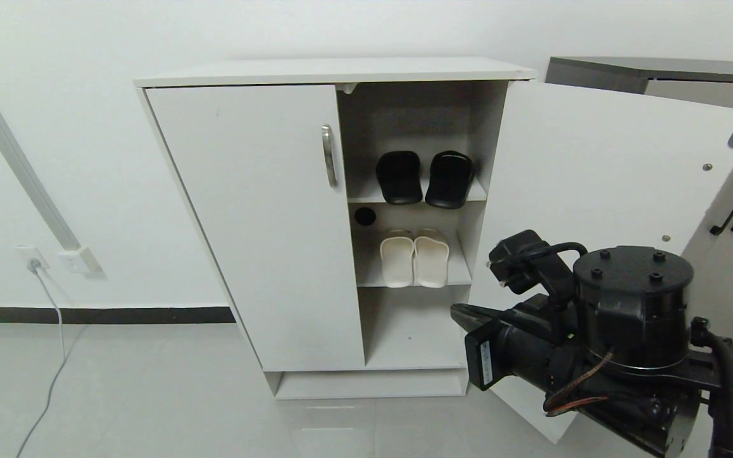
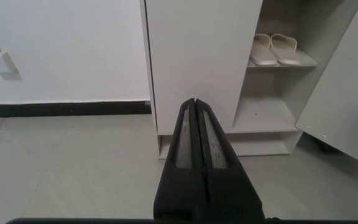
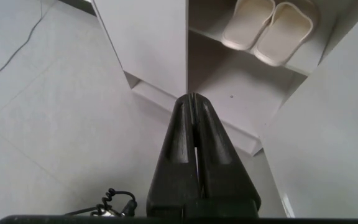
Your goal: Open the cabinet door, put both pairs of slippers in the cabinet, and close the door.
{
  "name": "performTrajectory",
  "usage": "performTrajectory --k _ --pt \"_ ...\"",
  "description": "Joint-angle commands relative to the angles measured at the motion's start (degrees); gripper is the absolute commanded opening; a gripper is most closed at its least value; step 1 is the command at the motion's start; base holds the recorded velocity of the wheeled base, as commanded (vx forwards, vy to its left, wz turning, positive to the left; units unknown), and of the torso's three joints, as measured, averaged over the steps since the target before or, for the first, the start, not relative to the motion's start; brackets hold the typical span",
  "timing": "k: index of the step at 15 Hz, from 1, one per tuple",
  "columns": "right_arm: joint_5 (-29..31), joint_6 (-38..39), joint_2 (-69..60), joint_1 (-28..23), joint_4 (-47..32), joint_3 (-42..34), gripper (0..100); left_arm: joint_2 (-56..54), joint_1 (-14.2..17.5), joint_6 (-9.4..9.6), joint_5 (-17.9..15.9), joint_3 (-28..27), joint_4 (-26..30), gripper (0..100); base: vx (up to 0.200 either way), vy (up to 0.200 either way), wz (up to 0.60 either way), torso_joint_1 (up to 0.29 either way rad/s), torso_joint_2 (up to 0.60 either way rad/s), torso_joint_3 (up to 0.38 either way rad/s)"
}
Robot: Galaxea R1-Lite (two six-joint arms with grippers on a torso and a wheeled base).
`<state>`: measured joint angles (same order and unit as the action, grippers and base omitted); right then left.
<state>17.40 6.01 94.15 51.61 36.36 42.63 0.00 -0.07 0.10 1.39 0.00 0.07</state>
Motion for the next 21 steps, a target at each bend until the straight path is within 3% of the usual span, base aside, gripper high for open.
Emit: performTrajectory --k 1,11,21 --pt "0.01 -0.03 0.60 -0.02 0.02 0.00 0 0.09 -0.01 -0.01 0.02 0.00 0.01 0 0.000 0.000 0.00 0.000 0.00 0.000" --pt "0.01 -0.12 0.69 -0.02 0.02 0.08 0 0.09 -0.01 -0.01 0.02 0.00 -0.07 0 0.000 0.000 0.00 0.000 -0.02 -0.018" --pt "0.01 -0.47 0.77 -0.02 -0.07 0.00 0 0.00 -0.01 -0.01 0.02 0.00 0.01 0 0.000 0.000 0.00 0.056 -0.41 -0.355"
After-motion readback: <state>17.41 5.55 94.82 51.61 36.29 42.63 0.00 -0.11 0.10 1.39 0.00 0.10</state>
